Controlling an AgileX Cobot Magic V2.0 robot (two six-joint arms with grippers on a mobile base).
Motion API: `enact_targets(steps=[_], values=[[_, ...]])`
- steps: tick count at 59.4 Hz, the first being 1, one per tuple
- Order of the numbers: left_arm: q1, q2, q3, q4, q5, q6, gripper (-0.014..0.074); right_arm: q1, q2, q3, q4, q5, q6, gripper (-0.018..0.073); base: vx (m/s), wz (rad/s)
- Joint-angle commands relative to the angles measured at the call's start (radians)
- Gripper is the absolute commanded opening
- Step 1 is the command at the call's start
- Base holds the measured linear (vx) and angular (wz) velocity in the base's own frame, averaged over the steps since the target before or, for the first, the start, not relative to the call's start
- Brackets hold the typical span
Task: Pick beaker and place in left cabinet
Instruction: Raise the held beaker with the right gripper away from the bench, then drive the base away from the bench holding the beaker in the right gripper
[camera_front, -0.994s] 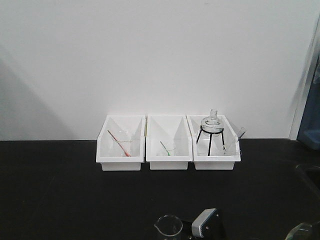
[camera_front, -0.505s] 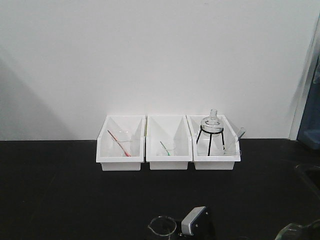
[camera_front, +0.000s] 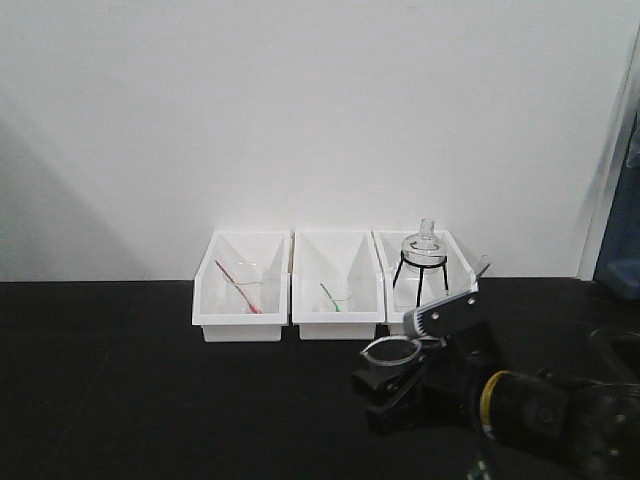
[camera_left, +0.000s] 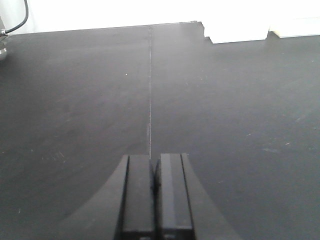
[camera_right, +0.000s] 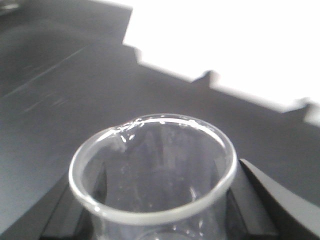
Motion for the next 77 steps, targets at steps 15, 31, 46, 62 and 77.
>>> enact_targets(steps=[15,31,46,62,77], values=[[-0.005,-0.010,-0.015,0.003,-0.075,-0.004,0.0004,-0.004,-0.587,0.229,-0.219,0.263,0.250,-0.0003,0.00,0.00],[-0.005,-0.010,-0.015,0.003,-0.075,-0.004,0.0004,-0.004,-0.879,0.462,-0.219,0.391,0.249,-0.0003,0.00,0.00],[-0.005,-0.010,-0.015,0.003,-0.075,-0.004,0.0004,-0.004,-0.952,0.495,-0.233,0.398,0.247,-0.0003,0.00,0.00],[-0.005,-0.010,-0.015,0.003,-0.075,-0.004,0.0004,-0.004,-0.949,0.495,-0.234,0.398,0.247,-0.0003,0.00,0.01],[-0.005,-0.010,-0.015,0.003,-0.075,-0.004,0.0004,-0.004,-0.949,0.495,-0.234,0.398,0.247,-0.0003,-0.01,0.04]])
